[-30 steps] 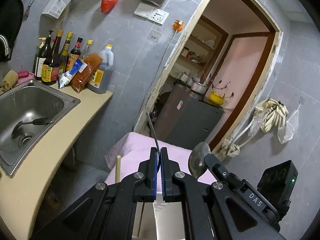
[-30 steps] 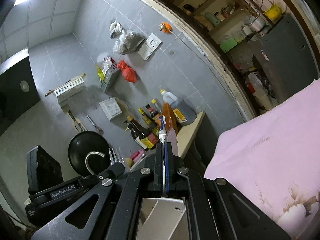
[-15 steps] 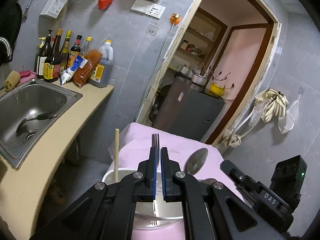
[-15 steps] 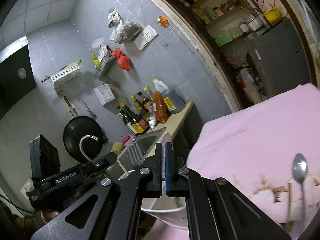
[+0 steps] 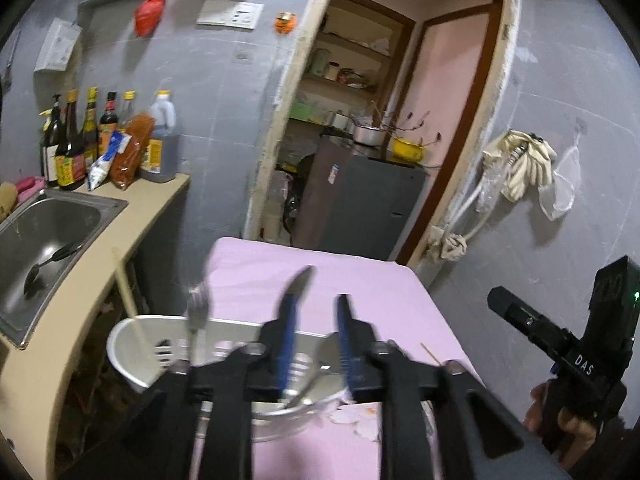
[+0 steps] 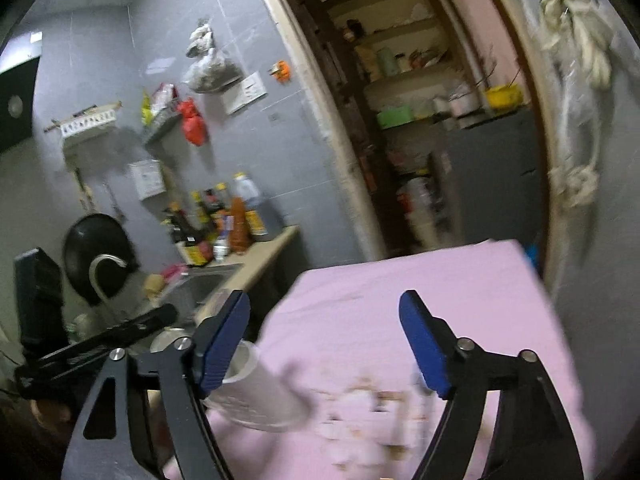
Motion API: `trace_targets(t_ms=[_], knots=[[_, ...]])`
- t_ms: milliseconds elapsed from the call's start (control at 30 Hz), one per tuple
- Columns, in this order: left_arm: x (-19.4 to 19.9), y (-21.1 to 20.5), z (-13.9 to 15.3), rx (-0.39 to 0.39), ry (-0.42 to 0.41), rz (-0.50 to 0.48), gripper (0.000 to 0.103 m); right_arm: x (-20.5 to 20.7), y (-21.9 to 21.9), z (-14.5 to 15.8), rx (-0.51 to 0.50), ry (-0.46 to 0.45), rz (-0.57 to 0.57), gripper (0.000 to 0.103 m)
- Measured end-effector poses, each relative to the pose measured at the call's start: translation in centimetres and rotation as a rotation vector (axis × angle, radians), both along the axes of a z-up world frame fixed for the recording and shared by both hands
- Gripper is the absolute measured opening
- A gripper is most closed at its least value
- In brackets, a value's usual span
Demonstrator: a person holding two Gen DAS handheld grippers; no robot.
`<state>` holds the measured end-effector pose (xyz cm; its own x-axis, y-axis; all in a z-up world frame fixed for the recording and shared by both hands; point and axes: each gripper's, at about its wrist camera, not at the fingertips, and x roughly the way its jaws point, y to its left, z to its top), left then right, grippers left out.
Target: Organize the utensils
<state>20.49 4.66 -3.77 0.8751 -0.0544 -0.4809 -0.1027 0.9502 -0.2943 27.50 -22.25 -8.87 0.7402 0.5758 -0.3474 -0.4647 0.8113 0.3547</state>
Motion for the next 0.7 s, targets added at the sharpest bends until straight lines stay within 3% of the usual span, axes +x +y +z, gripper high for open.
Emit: trace_targets(t_ms=[100, 233, 400, 700], knots=[[-0.2, -1.9, 0.2, -0.006, -0.038, 0.017, 0.072, 0.2, -1.9, 0.9, -0.075, -0.022, -0.056, 0.085], [0.4, -4.7, 0.1, 0.013, -0.039, 0.022, 0.076, 0.1, -5.3, 1.4, -0.181, -0.071, -0.146, 0.098], [1.2, -8.6, -0.4, 0.069, -0.034, 0.027, 0.088, 0.4, -8.3, 2.0, -0.256, -0.116, -0.189, 0.099], [2.6, -13.4, -2.6, 0.124, -0.029, 0.068, 0.09, 1.2, -12.5, 0.4, -0.297, -0.148, -0.202, 0.1]])
